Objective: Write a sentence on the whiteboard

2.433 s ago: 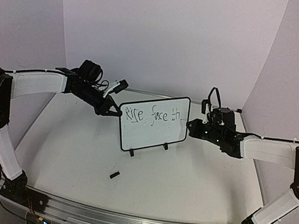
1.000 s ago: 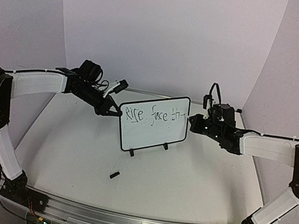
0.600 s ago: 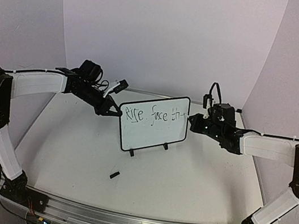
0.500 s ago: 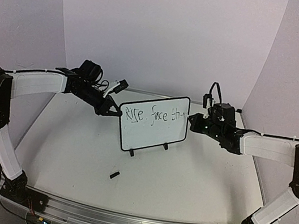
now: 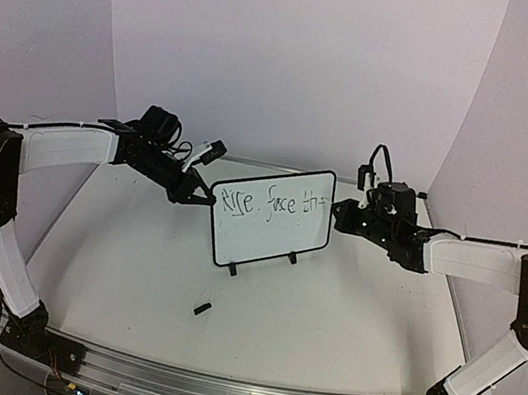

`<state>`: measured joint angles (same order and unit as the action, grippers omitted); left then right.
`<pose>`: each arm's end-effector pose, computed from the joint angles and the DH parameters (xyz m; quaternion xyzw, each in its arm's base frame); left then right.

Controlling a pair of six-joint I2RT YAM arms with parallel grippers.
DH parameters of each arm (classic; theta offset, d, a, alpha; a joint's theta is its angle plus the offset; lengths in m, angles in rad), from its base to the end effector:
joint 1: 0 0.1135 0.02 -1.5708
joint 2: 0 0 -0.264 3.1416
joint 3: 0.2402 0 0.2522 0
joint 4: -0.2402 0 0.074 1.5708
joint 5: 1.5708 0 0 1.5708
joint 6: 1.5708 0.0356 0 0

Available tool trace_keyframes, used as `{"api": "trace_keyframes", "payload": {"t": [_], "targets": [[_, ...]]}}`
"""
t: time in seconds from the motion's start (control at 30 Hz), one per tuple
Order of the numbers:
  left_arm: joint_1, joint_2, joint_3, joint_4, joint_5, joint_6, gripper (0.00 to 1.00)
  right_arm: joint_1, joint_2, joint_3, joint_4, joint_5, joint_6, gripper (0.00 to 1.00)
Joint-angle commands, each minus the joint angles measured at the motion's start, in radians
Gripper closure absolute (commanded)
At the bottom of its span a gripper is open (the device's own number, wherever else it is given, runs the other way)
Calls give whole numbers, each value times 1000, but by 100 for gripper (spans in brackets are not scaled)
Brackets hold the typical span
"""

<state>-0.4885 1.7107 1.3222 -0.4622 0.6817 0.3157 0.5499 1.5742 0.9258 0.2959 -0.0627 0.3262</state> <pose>0.3191 -0.1950 0.2612 0.4536 0.7656 -0.3403 0.3038 0.3016 0.1875 0.2396 -0.1093 0.8126 0.2659 0.5070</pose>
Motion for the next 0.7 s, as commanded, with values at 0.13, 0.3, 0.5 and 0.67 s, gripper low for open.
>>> {"api": "trace_keyframes", "payload": {"t": [0.13, 0.3, 0.5, 0.67], "targets": [[-19, 60, -13, -122, -73, 47, 100, -3, -2, -42, 44, -21, 24, 100], [-19, 61, -14, -123, -72, 47, 100, -4, 16, -39, 45, -19, 25, 100], [-19, 61, -14, -124, -74, 46, 100, -3, 24, -31, 45, 1, 23, 100], [-19, 61, -14, -123, -74, 47, 100, -3, 35, -26, 44, 5, 22, 100]]}}
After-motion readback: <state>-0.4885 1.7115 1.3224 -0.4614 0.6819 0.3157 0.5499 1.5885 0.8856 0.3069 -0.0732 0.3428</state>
